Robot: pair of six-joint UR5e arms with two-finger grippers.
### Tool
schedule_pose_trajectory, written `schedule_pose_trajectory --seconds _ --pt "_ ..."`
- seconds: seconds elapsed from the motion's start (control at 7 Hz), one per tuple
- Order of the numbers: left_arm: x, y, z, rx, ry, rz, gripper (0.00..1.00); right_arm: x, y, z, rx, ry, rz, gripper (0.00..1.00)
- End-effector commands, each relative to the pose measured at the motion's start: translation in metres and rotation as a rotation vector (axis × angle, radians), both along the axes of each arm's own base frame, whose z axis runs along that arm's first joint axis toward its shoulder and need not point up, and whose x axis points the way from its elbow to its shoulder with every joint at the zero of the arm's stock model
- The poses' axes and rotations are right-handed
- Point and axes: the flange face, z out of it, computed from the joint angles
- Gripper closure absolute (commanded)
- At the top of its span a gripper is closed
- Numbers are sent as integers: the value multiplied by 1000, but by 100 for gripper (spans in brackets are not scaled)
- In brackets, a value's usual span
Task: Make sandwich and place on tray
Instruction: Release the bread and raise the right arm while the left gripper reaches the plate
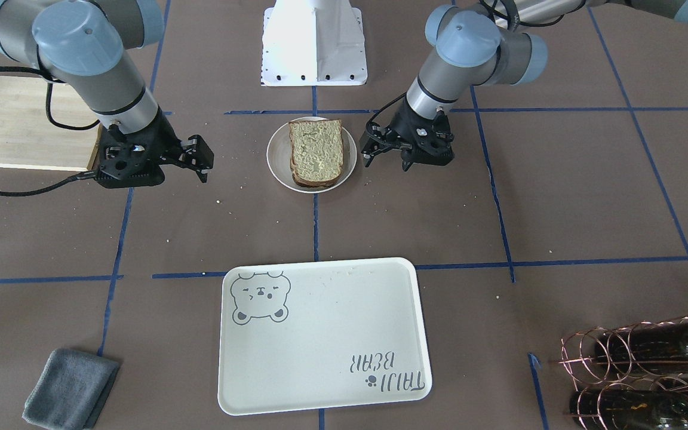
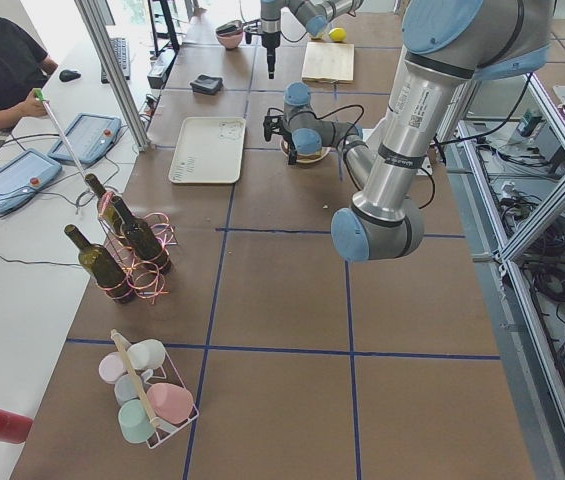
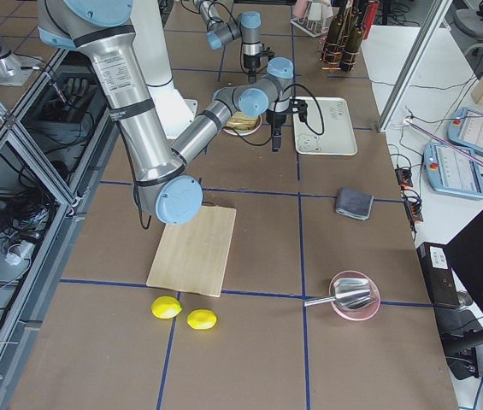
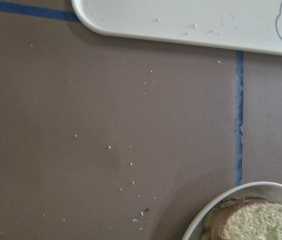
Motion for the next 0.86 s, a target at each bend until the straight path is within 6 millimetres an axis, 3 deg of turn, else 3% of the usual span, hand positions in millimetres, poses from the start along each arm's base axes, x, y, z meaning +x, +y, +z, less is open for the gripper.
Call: schedule_pose_trajectory --seconds 0.0,0.29,0.71 --pt "27 26 2 -10 -17 27 40 54 -14 37 15 -1 -49 0" --pt "35 36 4 -7 -22 37 54 65 -18 42 17 2 -45 0" --pt "52 33 7 -12 -36 45 56 102 -20 64 -13 -32 -50 0"
